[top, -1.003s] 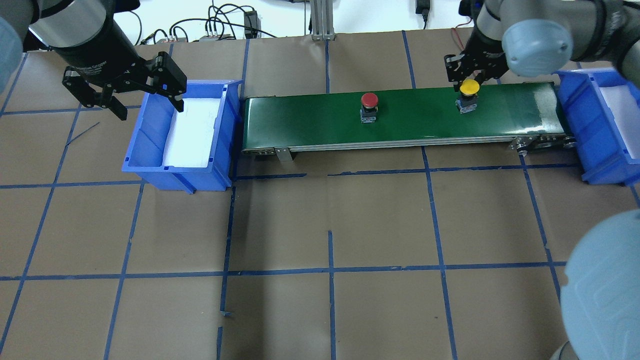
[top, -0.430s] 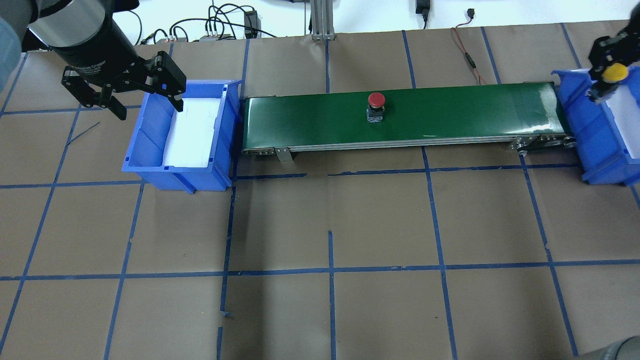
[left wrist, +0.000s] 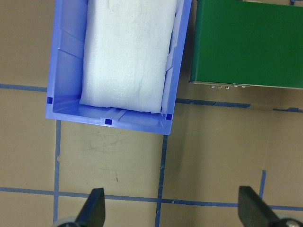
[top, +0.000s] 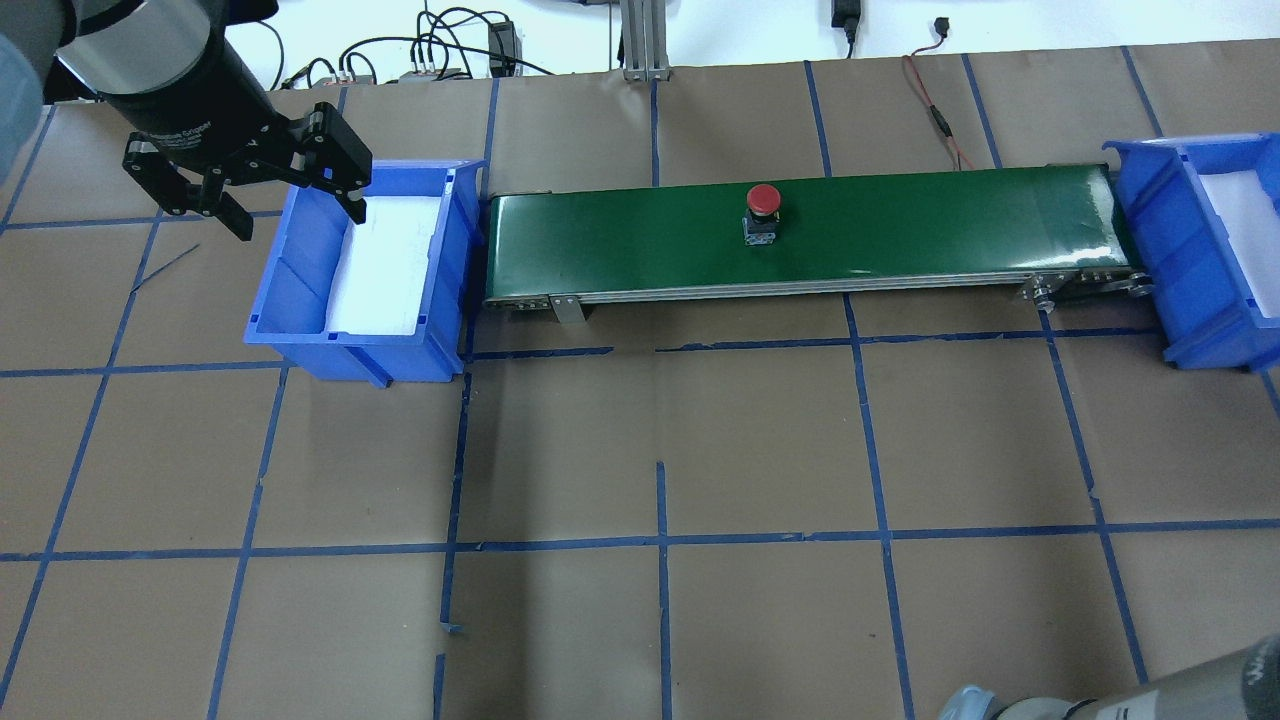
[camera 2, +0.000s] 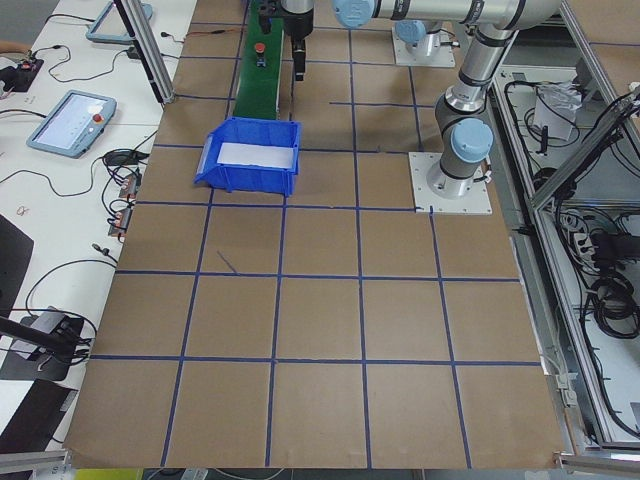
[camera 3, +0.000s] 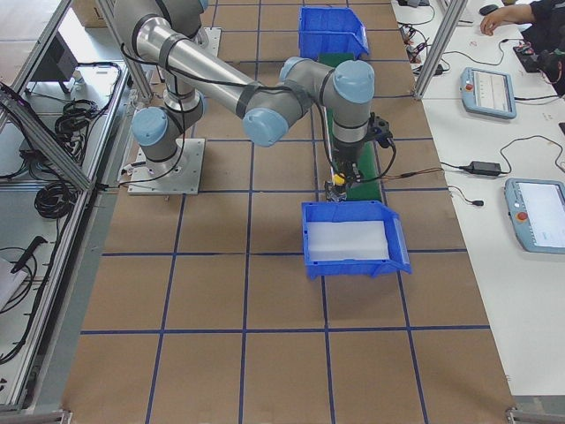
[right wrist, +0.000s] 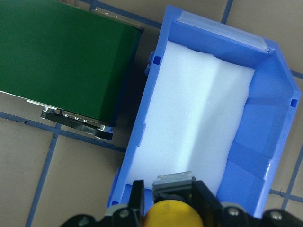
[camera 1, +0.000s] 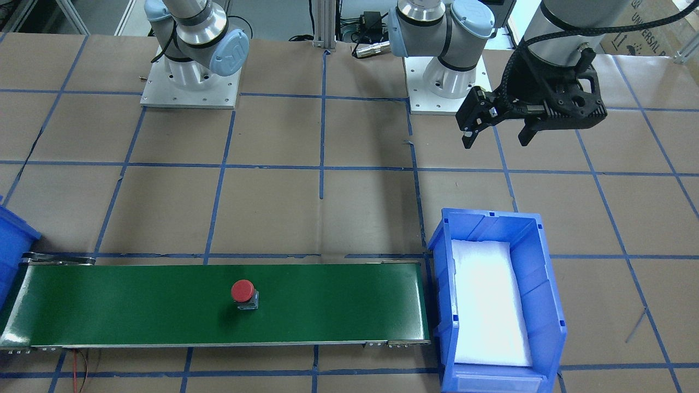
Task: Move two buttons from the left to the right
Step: 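Carry the yellow button into the far blue bin and release it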
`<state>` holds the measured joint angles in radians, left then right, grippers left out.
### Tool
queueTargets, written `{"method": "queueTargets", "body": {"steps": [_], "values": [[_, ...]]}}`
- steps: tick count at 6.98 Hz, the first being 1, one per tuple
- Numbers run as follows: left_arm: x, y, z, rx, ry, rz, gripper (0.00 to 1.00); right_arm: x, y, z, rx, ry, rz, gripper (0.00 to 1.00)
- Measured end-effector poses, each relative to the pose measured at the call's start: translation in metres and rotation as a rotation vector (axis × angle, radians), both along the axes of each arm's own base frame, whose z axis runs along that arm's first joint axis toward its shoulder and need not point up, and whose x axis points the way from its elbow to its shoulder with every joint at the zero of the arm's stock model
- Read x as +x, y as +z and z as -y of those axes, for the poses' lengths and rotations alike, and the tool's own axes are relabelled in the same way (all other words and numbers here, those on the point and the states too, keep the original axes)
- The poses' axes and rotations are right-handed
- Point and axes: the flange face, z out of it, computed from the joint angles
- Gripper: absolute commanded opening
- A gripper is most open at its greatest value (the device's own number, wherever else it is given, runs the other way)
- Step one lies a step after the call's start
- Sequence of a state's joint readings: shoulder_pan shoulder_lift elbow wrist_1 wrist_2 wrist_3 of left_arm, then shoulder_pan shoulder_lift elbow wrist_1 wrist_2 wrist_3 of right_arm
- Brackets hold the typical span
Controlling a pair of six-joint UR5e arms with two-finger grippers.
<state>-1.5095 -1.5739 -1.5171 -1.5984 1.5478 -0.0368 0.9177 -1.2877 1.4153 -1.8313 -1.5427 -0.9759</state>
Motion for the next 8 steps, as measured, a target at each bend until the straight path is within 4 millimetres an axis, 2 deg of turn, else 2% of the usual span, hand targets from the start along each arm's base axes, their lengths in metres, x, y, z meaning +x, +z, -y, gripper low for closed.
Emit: {"method": "queueTargets", "body": {"steps": [2, 4, 6, 8], "values": [[0.0, 0.0, 0.0, 0.0, 0.0, 0.0, 1.0, -0.037, -0.034, 0.018, 0.002, 0.031, 0.025, 0.1], [0.0, 0.0, 0.0, 0.0, 0.0, 0.001, 1.0, -0.058, -0.058, 0.04, 0.004, 0.054, 0.044, 0.11], [0.0, 0.0, 0.0, 0.0, 0.0, 0.0, 1.0, -0.063, -0.089, 0.05, 0.018, 0.055, 0.094, 0.11], [0.0, 0.0, 0.0, 0.0, 0.0, 0.0, 1.0, -0.06, -0.122, 0.049, 0.047, 0.052, 0.145, 0.11]]}}
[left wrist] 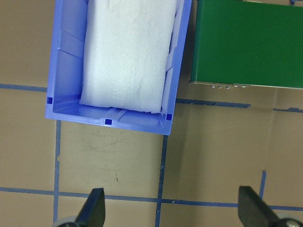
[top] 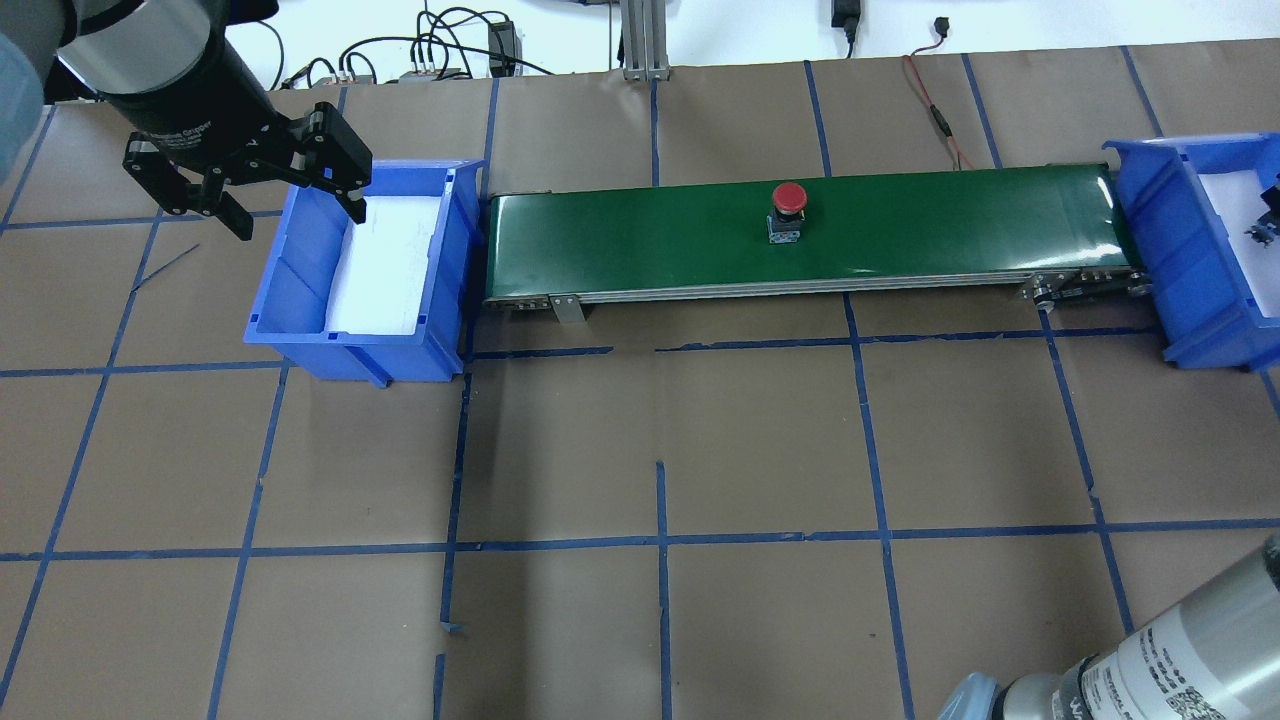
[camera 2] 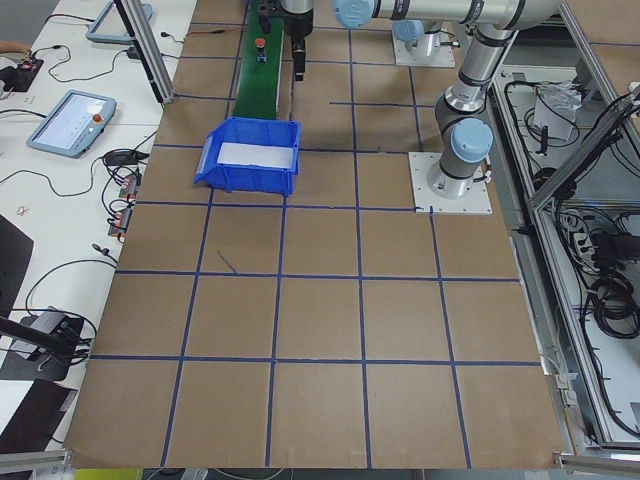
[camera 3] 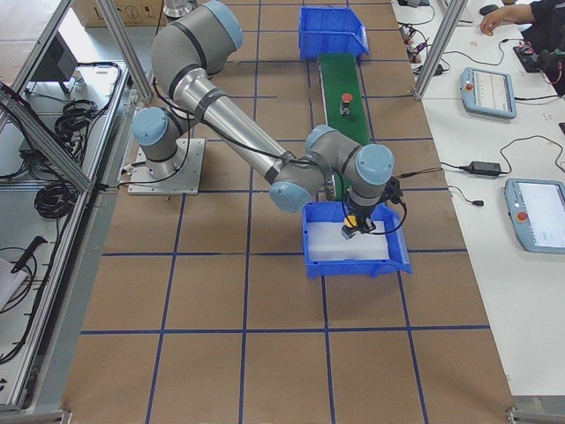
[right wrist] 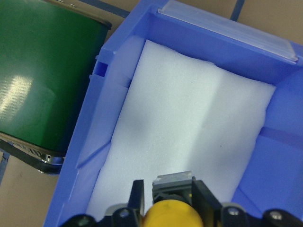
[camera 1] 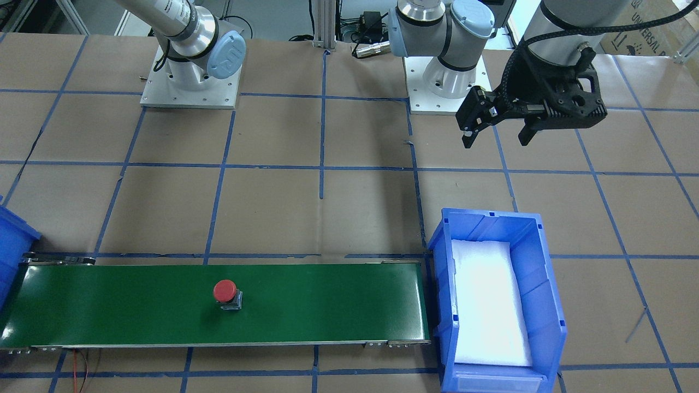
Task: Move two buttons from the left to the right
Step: 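Carry the yellow button into the far blue bin and release it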
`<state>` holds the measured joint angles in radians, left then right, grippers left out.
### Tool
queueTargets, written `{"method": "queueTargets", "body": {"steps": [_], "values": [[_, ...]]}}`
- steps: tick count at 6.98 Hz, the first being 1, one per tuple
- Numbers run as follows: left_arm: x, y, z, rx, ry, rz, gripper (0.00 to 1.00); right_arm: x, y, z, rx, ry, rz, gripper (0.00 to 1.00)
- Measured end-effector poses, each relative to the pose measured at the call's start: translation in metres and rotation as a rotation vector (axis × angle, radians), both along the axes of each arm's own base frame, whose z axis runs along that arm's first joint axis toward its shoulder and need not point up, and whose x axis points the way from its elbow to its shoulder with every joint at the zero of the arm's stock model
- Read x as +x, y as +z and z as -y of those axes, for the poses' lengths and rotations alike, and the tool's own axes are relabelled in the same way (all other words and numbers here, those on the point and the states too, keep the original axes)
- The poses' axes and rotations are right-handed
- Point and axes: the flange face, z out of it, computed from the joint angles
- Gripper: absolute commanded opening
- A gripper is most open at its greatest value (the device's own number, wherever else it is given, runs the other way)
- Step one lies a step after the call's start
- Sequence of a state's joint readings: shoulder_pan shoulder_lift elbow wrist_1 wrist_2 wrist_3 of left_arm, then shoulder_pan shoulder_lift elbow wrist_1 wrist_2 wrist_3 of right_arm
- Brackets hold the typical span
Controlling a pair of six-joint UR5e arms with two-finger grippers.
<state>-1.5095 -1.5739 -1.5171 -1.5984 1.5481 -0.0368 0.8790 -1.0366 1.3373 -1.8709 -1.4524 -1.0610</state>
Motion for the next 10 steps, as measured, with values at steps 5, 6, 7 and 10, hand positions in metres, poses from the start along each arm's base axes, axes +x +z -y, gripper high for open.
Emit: {"method": "queueTargets", "body": {"steps": [5, 6, 7, 10], "values": [[0.0, 0.0, 0.0, 0.0, 0.0, 0.001, 1.0, -0.002, -0.022, 0.002, 0.0, 0.009, 0.001, 0.17], [0.0, 0.0, 0.0, 0.0, 0.0, 0.001, 1.0, -0.002, -0.024, 0.002, -0.002, 0.011, -0.003, 0.18], [0.0, 0.0, 0.0, 0.0, 0.0, 0.001, 1.0, -0.003, -0.024, 0.003, -0.002, 0.011, -0.005, 0.18], [0.0, 0.0, 0.0, 0.0, 0.0, 0.001, 1.0, -0.002, -0.032, 0.001, 0.004, 0.012, -0.005, 0.19]]}}
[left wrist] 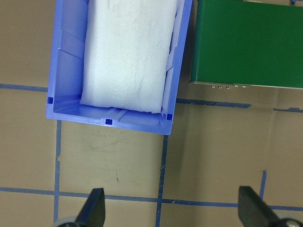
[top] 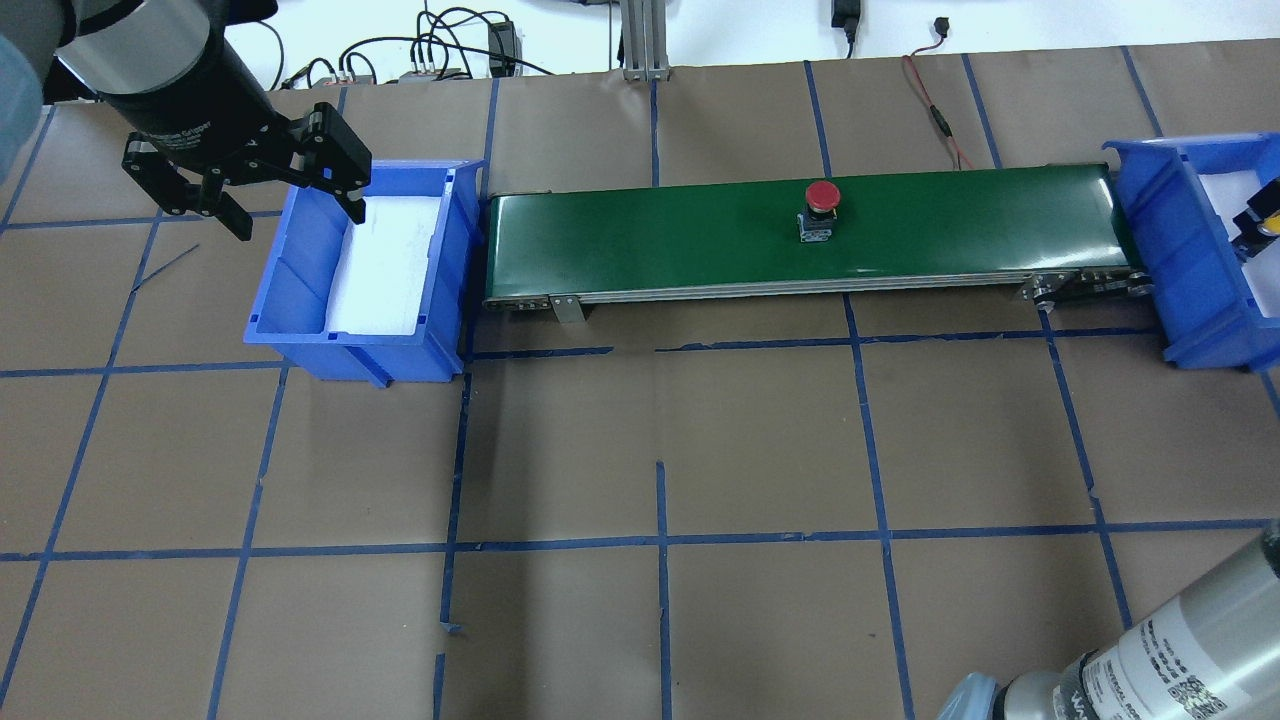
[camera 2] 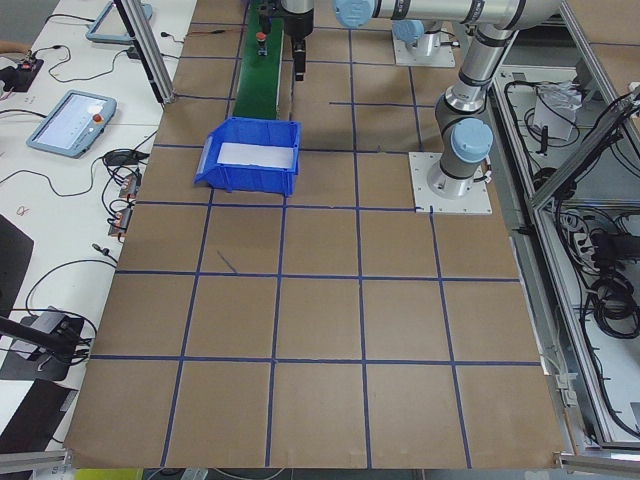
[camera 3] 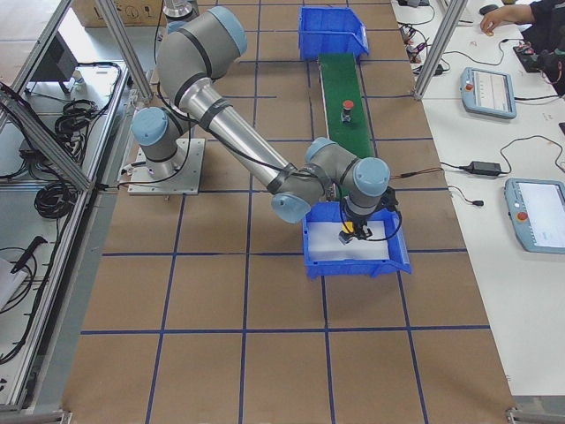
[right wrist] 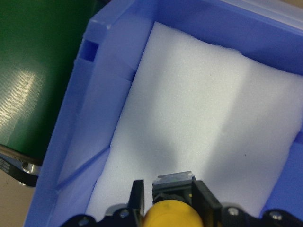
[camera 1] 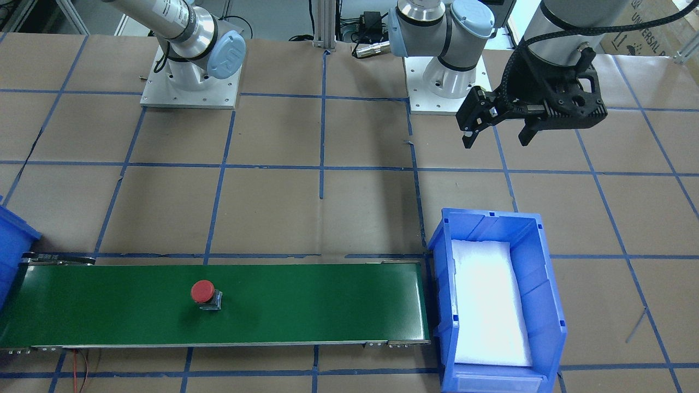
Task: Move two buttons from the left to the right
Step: 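Return the right gripper over the belt toward the red button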
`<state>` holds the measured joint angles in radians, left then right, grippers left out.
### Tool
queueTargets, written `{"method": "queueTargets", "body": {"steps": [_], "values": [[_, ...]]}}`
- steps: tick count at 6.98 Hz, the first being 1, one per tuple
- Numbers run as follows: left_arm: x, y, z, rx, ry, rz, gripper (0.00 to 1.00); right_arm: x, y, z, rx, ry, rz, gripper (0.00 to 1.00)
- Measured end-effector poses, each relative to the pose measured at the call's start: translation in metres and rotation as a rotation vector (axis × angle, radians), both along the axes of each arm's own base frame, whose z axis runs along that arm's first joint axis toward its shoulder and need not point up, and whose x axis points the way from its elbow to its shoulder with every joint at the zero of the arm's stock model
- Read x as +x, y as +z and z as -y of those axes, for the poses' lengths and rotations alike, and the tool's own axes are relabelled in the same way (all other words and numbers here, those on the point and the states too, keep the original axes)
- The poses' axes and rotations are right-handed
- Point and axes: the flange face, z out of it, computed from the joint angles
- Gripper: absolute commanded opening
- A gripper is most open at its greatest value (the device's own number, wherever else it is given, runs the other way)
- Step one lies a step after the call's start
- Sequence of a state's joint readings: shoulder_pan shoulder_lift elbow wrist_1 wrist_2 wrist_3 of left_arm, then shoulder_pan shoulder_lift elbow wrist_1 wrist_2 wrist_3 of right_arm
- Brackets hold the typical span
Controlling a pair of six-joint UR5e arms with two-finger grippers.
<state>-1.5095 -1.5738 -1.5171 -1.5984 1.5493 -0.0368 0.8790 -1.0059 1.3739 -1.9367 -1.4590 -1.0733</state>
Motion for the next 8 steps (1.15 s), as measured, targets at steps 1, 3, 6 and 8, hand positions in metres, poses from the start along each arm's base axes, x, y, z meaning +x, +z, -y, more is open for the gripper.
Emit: {"method": "queueTargets", "body": {"steps": [1, 3, 6, 8], "values": [[0.0, 0.0, 0.0, 0.0, 0.0, 0.0, 1.0, 0.0, -0.005, -0.001, 0.004, -0.001, -0.005, 0.21], [0.0, 0.0, 0.0, 0.0, 0.0, -0.001, 1.0, -0.001, -0.008, -0.002, 0.006, -0.002, -0.027, 0.99], [0.0, 0.0, 0.0, 0.0, 0.0, -0.001, 1.0, -0.002, -0.005, -0.002, 0.001, -0.003, -0.035, 1.0], [0.0, 0.0, 0.0, 0.0, 0.0, 0.0, 1.0, 0.002, 0.022, -0.003, -0.026, -0.034, -0.054, 1.0]]}}
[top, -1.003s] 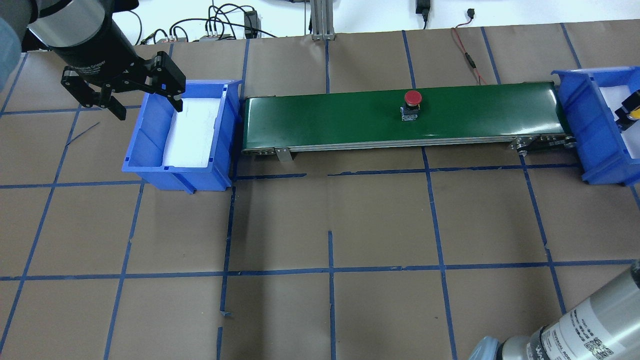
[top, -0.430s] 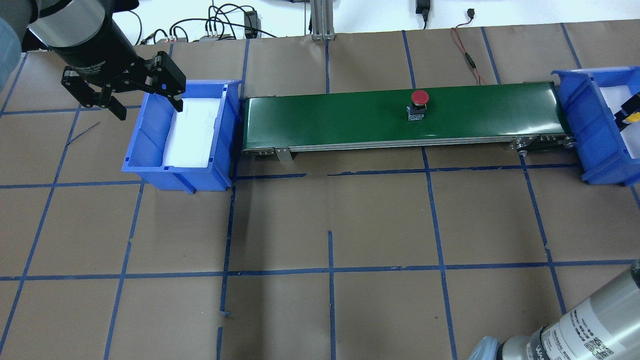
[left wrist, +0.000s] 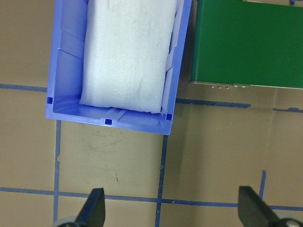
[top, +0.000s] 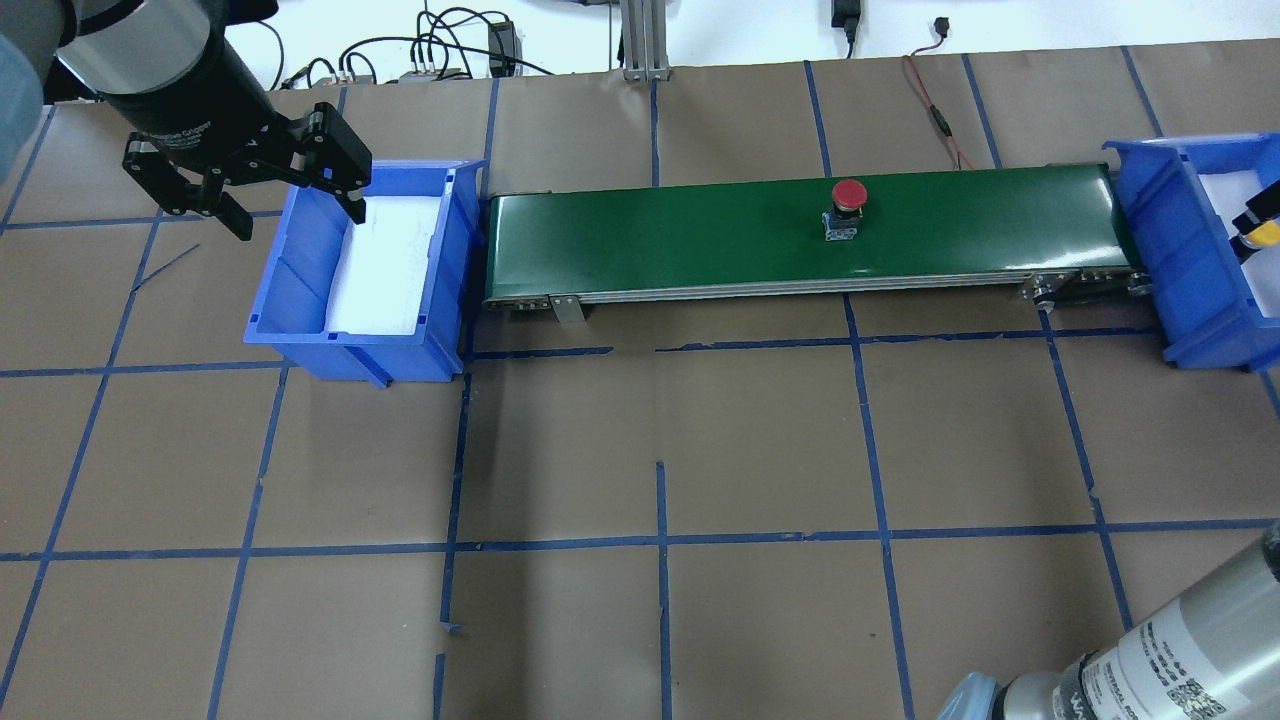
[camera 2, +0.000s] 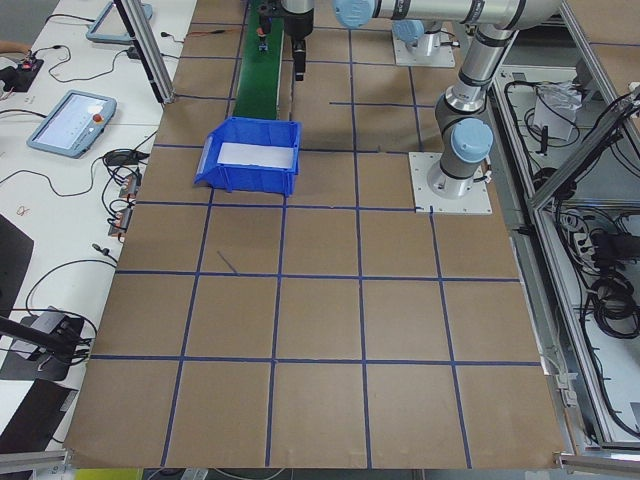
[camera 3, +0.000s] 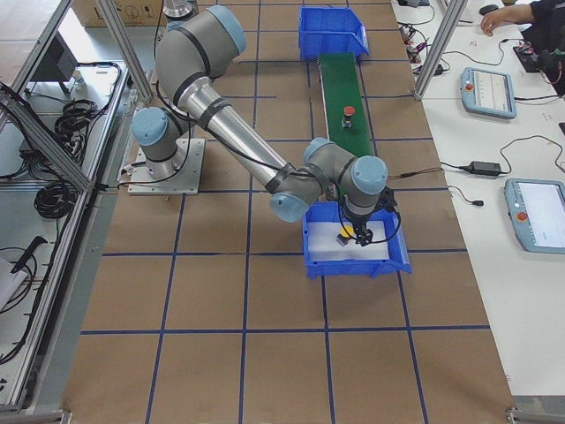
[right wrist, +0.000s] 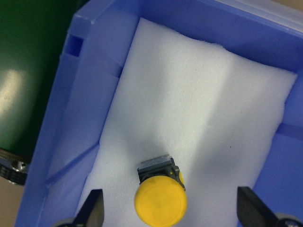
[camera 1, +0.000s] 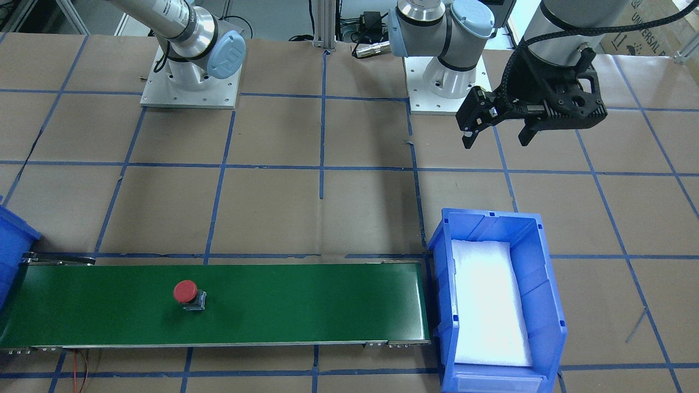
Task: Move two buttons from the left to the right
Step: 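Return the right gripper over the belt toward the red button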
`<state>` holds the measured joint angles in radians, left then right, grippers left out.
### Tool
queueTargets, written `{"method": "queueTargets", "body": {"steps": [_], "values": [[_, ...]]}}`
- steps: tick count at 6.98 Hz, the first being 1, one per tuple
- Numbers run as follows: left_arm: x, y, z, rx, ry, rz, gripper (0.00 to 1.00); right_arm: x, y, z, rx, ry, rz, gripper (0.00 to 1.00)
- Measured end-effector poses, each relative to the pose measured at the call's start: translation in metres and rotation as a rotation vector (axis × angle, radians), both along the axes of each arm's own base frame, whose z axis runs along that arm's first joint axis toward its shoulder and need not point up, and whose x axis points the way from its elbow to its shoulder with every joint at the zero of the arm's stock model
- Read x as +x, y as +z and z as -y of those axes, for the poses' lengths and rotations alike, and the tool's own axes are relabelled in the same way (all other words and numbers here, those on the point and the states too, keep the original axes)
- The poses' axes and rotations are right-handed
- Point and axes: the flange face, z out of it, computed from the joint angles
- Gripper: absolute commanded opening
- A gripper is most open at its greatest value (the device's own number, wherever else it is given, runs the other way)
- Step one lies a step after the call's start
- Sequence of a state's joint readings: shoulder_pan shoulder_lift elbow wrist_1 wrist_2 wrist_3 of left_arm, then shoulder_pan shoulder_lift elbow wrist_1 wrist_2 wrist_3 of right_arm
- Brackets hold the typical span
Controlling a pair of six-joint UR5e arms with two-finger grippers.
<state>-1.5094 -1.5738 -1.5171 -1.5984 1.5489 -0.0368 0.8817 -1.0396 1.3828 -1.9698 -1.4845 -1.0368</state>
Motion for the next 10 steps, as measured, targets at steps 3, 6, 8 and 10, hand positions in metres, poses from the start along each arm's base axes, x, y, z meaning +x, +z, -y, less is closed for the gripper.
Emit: {"method": "queueTargets", "body": {"steps": [3, 6, 8, 10], "values": [[0.0, 0.0, 0.0, 0.0, 0.0, 0.0, 1.0, 0.049, 0.086, -0.005, -0.068, -0.041, -0.038, 1.0], [0.0, 0.0, 0.0, 0.0, 0.0, 0.0, 1.0, 0.173, 0.108, 0.023, -0.051, -0.13, -0.01, 1.0], [0.0, 0.0, 0.0, 0.0, 0.0, 0.0, 1.0, 0.27, 0.107, 0.038, -0.035, -0.218, -0.002, 1.0], [0.0, 0.0, 0.0, 0.0, 0.001, 0.0, 1.0, 0.332, 0.095, 0.043, -0.012, -0.28, 0.023, 1.0]]}}
